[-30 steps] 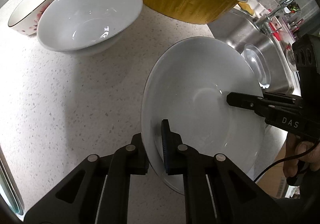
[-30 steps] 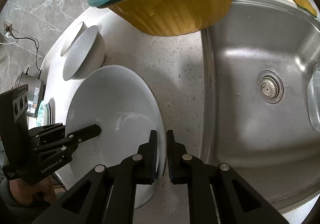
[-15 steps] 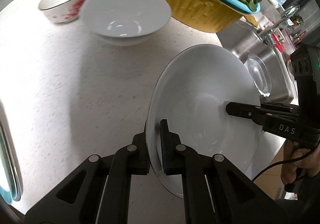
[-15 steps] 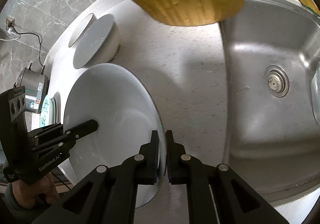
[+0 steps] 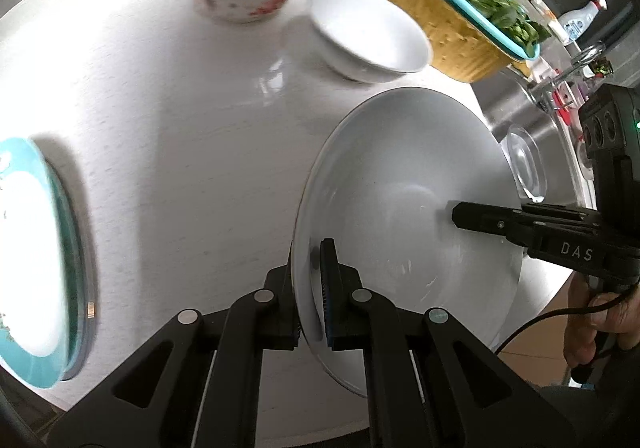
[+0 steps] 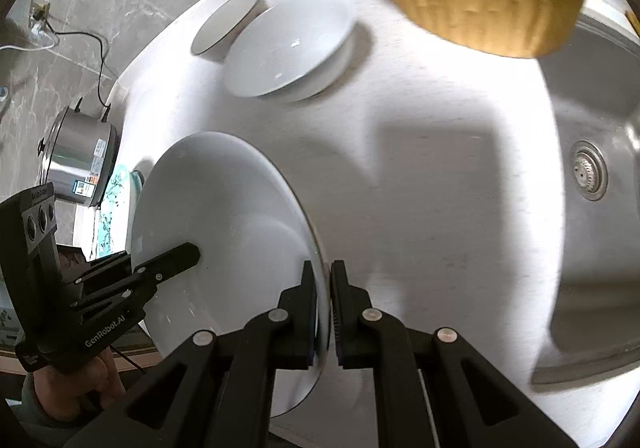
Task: Organize plates and bowls
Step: 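Carry the white plate across the counter, set it down, open both tools, then reach both tools to the second white plate and grip its rim, then carry the second white plate over the first white plate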
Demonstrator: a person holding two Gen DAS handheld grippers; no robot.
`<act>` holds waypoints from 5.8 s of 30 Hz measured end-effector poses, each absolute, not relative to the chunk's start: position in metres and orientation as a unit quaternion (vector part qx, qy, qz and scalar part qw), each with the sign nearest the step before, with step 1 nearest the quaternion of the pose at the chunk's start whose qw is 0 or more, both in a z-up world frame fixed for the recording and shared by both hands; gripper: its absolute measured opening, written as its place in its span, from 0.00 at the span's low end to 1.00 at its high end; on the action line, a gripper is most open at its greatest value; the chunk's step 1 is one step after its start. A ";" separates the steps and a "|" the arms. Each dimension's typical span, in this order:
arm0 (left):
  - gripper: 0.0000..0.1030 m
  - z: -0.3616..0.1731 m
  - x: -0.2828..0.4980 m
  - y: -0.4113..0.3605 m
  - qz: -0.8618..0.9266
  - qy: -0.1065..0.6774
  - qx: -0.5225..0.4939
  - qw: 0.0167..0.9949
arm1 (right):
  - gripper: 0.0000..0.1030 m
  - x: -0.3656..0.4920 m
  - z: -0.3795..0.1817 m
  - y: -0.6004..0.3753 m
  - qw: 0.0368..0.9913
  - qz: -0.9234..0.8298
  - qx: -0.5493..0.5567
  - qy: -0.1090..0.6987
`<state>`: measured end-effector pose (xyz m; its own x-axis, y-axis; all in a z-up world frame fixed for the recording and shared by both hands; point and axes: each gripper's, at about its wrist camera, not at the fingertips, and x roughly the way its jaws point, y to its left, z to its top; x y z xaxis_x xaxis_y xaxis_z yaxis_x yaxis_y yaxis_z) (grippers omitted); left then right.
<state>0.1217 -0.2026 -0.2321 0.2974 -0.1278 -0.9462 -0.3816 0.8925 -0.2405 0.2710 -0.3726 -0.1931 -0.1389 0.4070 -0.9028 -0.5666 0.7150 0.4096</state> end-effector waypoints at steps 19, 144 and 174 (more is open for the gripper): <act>0.07 -0.266 0.103 -0.140 0.037 0.617 -0.215 0.757 | 0.09 0.240 -0.218 -0.323 0.660 0.319 -0.064 0.677; 0.09 -0.174 0.259 -0.144 -0.010 0.591 -0.141 0.794 | 0.09 0.324 -0.145 -0.306 0.734 0.276 0.051 0.618; 0.10 -0.224 0.133 -0.178 -0.049 0.645 -0.103 0.756 | 0.09 0.224 -0.193 -0.322 0.683 0.254 -0.003 0.685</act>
<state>0.1329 -0.1781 -0.2237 0.1644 -0.2062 -0.9646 -0.0589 0.9741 -0.2182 0.2242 -0.3222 -0.1926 -0.0664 0.3435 -0.9368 -0.3511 0.8708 0.3442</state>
